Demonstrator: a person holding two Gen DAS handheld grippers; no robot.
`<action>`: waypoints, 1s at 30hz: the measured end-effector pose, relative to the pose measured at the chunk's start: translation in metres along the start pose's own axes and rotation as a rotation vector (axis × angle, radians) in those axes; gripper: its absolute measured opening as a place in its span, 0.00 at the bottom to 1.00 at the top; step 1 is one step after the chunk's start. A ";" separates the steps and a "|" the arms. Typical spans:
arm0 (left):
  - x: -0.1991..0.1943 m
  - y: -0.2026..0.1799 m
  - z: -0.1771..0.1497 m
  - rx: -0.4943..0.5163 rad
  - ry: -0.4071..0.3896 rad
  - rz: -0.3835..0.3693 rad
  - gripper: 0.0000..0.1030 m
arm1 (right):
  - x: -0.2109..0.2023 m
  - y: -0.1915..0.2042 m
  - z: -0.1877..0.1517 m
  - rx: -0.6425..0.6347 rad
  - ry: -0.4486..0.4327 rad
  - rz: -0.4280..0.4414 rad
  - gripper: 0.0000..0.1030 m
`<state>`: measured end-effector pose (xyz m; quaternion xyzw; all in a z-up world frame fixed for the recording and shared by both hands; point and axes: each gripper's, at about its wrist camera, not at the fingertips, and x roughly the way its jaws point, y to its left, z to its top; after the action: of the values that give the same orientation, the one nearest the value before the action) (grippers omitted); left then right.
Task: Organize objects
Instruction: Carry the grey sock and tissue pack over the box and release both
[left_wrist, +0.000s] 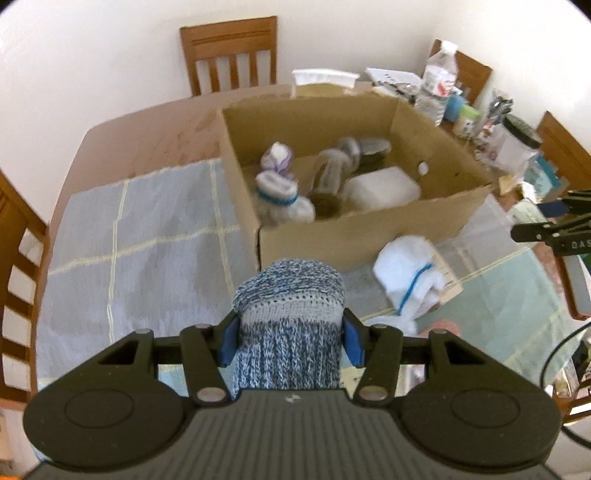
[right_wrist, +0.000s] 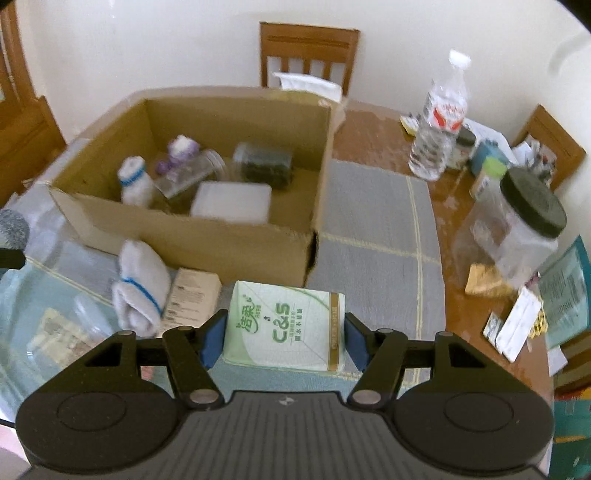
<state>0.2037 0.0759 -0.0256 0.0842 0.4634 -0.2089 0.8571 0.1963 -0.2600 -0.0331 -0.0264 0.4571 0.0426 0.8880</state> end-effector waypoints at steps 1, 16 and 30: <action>-0.004 -0.001 0.005 0.008 -0.005 -0.007 0.52 | -0.004 0.000 0.003 0.000 -0.007 0.008 0.68; -0.011 -0.028 0.093 0.098 -0.132 -0.049 0.52 | -0.031 0.009 0.053 -0.059 -0.122 0.090 0.68; 0.004 -0.041 0.111 0.070 -0.192 -0.072 0.95 | -0.008 0.012 0.087 -0.094 -0.131 0.096 0.68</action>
<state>0.2724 0.0004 0.0350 0.0772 0.3744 -0.2630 0.8859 0.2612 -0.2405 0.0239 -0.0432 0.3963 0.1083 0.9107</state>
